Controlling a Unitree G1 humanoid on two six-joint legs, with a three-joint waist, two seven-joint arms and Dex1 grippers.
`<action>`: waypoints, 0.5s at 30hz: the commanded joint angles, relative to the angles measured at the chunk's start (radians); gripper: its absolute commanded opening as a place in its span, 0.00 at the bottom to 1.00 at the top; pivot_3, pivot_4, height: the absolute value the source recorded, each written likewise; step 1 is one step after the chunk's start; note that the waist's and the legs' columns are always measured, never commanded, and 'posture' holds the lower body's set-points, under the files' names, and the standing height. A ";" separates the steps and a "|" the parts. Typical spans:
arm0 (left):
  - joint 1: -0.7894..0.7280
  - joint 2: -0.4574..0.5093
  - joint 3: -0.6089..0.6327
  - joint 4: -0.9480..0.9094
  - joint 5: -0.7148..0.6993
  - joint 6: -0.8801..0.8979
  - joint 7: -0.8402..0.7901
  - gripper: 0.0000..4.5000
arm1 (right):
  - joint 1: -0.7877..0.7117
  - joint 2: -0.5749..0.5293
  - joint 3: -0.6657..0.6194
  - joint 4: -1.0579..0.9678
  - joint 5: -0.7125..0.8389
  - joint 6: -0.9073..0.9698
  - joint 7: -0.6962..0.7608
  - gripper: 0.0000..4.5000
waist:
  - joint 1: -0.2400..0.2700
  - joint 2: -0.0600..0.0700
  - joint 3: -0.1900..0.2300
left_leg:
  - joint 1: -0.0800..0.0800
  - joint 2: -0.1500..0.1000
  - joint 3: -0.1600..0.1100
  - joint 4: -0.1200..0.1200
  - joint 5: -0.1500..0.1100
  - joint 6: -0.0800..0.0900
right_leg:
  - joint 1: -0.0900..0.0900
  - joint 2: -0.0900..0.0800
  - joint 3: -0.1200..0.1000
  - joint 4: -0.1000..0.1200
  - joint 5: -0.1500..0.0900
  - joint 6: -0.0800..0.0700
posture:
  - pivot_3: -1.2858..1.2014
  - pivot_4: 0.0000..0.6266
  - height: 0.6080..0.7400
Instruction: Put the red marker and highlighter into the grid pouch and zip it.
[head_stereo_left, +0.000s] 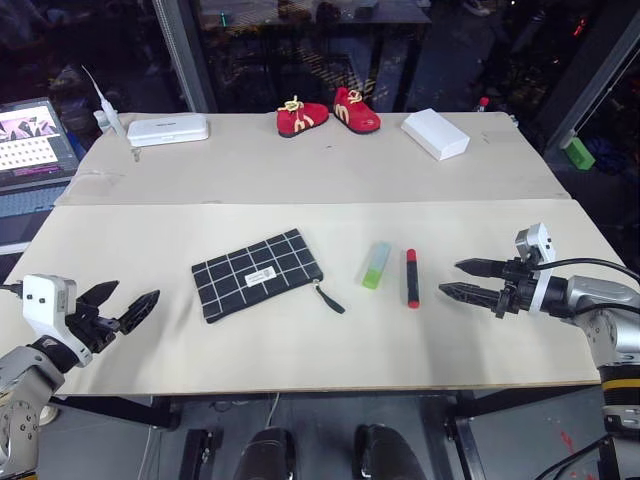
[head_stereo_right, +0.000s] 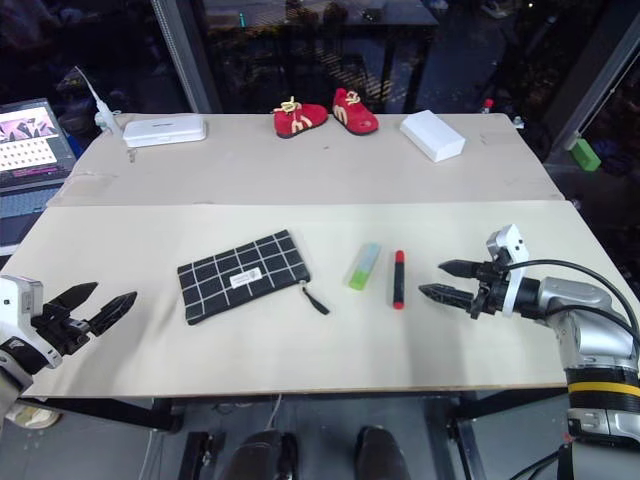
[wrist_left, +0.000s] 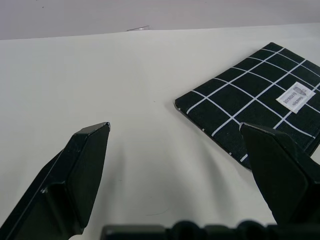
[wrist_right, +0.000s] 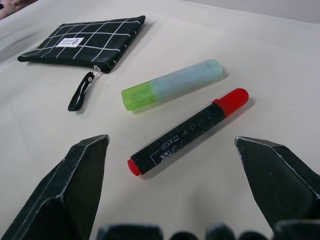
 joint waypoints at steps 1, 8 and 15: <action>0.004 0.015 0.011 -0.030 -0.024 -0.005 -0.035 1.00 | -0.026 0.000 -0.003 0.007 -0.007 -0.023 -0.011 1.00 | 0.000 0.000 0.000 | 0.000 0.000 0.000 0.000 0.000 0.000 | 0.000 0.000 0.000 0.000 0.000 0.000 | 0.52 0.24 1.00; 0.006 0.080 -0.032 0.054 0.028 -0.140 -0.236 1.00 | -0.064 0.034 0.012 0.053 -0.031 -0.034 -0.043 0.67 | -0.003 0.000 0.000 | 0.000 0.001 0.002 0.000 0.000 -0.001 | -0.001 0.001 0.000 0.000 0.000 -0.001 | 0.52 0.24 1.00; 0.000 0.138 -0.114 0.074 0.139 -0.290 -0.320 1.00 | -0.110 0.047 0.049 0.028 -0.021 -0.021 -0.015 0.17 | -0.003 0.000 0.000 | 0.000 0.002 0.003 0.000 -0.001 -0.001 | -0.001 0.002 0.000 0.000 0.000 -0.002 | 0.52 0.24 1.00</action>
